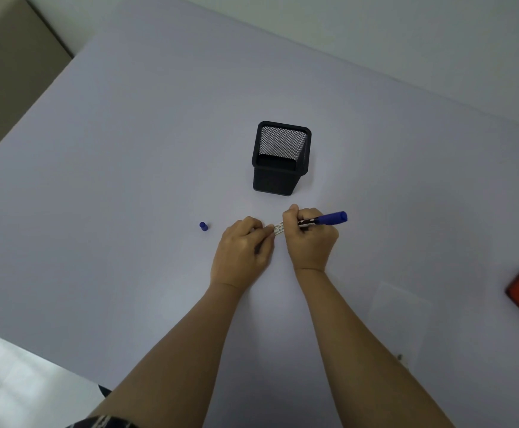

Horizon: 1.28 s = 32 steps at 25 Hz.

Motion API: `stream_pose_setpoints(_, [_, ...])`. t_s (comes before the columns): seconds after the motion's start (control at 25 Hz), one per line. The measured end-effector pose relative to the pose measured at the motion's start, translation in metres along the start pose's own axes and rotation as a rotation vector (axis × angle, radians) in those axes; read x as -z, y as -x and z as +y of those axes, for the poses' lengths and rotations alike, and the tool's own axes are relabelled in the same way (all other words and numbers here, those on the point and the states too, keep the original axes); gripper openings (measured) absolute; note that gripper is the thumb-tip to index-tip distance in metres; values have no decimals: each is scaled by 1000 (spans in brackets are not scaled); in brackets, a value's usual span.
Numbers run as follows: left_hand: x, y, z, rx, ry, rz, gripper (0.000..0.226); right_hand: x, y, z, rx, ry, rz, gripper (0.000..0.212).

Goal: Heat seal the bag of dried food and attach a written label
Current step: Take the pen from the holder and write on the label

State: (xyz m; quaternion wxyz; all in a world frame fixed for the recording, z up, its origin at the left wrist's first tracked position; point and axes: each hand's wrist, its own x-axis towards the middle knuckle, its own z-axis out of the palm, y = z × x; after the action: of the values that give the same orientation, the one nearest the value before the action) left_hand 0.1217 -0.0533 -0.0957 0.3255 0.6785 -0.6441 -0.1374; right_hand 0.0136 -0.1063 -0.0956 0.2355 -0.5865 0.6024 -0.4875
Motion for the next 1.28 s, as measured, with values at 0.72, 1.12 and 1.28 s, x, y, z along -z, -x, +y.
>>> stream_pose_setpoints(0.72, [16, -7, 16, 221, 174, -167, 17, 83, 9, -40, -670, -270, -27, 37])
stream_pose_setpoints(1.12, [86, 2, -14, 476, -74, -76, 35, 122, 3, -81, -708, -494, 39, 28])
stream_pose_setpoints(1.28, [85, 11, -10, 405, -54, -187, 22, 130, 3, -95, -641, -492, 26, 26])
